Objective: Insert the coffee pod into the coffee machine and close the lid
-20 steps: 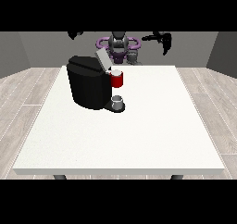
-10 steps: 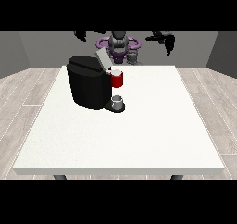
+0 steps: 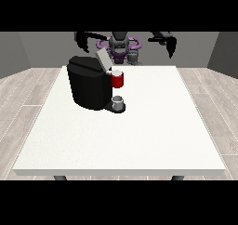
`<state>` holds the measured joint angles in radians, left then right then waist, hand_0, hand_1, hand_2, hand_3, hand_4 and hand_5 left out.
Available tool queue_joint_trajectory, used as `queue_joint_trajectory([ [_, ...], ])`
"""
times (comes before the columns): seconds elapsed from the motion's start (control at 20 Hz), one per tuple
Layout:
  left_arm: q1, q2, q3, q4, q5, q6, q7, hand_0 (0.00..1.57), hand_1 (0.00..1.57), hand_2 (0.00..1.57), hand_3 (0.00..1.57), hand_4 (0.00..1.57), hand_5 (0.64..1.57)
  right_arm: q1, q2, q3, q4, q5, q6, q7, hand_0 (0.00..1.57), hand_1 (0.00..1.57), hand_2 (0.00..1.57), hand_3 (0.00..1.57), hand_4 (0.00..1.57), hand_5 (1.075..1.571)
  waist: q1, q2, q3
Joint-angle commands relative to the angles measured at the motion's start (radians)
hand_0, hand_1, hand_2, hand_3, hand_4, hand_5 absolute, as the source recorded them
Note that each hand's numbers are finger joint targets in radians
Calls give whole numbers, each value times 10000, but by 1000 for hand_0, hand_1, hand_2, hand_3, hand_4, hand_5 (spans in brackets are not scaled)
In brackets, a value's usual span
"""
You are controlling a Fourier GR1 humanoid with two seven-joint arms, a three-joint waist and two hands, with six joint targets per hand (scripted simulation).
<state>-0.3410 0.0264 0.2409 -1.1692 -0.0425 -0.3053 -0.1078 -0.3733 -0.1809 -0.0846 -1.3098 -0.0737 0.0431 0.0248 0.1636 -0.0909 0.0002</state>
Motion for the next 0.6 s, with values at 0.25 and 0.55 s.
queue_joint_trajectory([
  [0.25,1248,-250,-1090,-1923,131,714,844,0,0,0,0,0,1571,-763,66,-188,1373,194,104,-638,0,0,0,0,0,1571,-133,478,0],
  [0.55,932,563,-359,-1747,488,556,173,0,0,0,0,0,1571,-1762,110,86,1712,555,199,-519,0,0,0,0,0,1571,-505,1204,-2],
])
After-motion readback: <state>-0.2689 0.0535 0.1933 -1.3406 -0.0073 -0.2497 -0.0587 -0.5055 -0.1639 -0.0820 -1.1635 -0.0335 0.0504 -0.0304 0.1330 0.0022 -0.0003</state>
